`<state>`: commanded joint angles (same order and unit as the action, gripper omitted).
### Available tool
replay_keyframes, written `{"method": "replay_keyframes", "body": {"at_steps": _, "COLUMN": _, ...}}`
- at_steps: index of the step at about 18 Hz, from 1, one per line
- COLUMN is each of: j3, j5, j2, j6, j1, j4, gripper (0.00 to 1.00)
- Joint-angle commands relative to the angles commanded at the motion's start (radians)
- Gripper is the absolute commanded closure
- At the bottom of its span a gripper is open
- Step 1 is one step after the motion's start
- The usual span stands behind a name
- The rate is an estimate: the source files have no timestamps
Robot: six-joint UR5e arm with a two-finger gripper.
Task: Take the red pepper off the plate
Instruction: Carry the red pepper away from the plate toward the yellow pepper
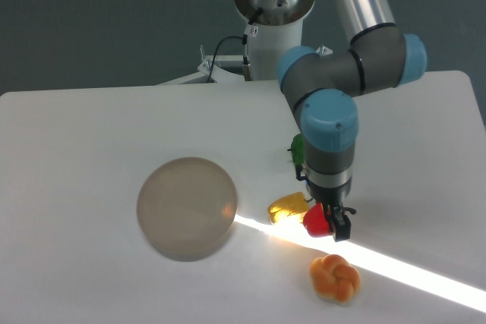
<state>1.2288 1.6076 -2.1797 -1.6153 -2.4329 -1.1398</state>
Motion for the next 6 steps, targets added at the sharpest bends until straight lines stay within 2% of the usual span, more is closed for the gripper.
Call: {"method": "replay_keyframes", "body": {"at_steps": 6, "j3": -0.028, "j5": 0.000, "j2": -0.015, "j6": 0.002, "j1": 0.005, "j4": -0.002, "gripper": 0.36}}
